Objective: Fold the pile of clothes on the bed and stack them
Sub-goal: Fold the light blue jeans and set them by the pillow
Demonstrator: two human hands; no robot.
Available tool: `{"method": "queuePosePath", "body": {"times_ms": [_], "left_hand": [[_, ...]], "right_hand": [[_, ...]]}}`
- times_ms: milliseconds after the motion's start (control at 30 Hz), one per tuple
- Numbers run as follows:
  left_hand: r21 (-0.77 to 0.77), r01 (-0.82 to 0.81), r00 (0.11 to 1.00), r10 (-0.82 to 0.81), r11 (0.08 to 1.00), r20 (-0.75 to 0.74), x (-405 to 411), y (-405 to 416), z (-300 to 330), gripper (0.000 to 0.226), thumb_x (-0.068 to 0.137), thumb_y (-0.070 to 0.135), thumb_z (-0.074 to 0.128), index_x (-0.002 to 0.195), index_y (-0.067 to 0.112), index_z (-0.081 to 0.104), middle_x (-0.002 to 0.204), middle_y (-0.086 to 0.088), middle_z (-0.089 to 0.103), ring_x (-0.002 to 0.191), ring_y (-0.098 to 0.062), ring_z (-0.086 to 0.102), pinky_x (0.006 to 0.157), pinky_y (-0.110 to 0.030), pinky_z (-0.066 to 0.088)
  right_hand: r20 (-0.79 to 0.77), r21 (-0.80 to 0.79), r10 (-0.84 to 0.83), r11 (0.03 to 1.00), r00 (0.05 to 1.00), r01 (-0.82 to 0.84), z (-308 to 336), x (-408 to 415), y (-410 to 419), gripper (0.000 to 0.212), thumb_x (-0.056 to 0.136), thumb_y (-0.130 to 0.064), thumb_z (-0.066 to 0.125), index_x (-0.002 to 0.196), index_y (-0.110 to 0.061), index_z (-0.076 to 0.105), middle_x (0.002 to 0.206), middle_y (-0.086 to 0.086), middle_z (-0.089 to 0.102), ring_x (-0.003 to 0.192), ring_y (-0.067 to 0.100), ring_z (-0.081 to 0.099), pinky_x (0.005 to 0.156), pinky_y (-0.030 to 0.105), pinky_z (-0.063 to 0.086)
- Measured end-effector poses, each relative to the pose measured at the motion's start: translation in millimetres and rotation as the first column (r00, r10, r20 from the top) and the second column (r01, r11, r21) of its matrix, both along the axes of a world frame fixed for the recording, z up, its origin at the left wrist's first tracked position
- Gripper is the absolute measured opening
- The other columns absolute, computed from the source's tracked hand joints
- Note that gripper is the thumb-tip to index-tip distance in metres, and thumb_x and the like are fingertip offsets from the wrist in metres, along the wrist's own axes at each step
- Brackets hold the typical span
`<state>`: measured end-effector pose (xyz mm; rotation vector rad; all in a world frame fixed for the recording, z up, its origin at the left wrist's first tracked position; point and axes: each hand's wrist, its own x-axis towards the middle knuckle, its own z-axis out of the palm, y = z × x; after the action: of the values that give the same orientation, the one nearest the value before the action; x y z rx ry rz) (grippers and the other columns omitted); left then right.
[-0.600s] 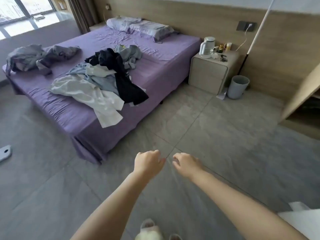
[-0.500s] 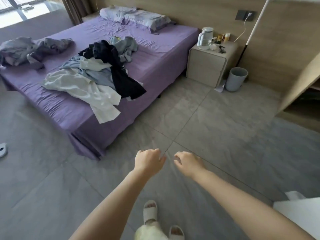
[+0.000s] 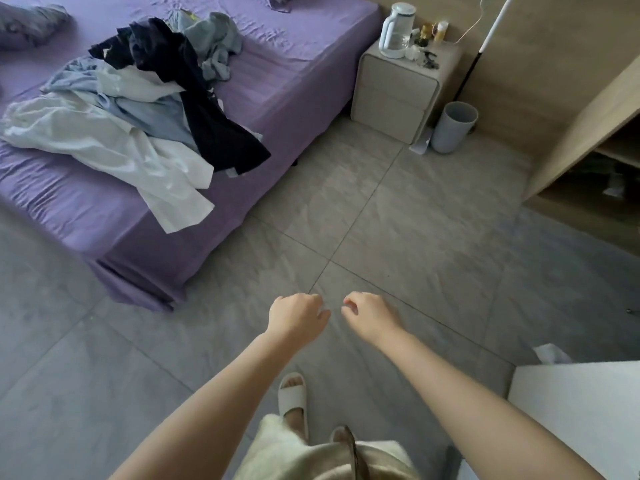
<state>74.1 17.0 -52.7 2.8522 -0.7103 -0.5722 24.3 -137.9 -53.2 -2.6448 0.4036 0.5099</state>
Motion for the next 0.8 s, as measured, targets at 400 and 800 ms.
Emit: {"method": "queuePosePath", "body": {"times_ms": [400,800], "left_hand": [[0.046,0.115,0.987,-0.109,0.992,-0.117,58.4,-8.6,-17.1,0.036,0.095,0.046,0.041,0.109,0.019,0.06,0.107,-0.002,0.067,0.098,-0.026,0.063,0.074,-0.03,0.045],[0.097,0.003,0.985,0.014,0.995,-0.175,138.3,-107.1,-24.0,0.032,0.094,0.042,0.041,0.1,0.017,0.06,0.106,-0.004,0.066,0.098,-0.027,0.062,0.07,-0.029,0.039]], "right_hand": [[-0.035,0.008,-0.035,0.999,0.999,0.035,-11.0,55.2,-4.1,0.032,0.093,-0.038,0.049,0.119,-0.024,0.062,0.121,0.001,0.063,0.112,0.023,0.057,0.089,0.03,0.043],[-0.135,0.099,0.063,0.994,0.989,-0.049,-28.4,141.9,-102.0,0.033,0.096,-0.038,0.046,0.124,-0.025,0.056,0.127,0.0,0.06,0.114,0.025,0.056,0.091,0.03,0.044]]}}
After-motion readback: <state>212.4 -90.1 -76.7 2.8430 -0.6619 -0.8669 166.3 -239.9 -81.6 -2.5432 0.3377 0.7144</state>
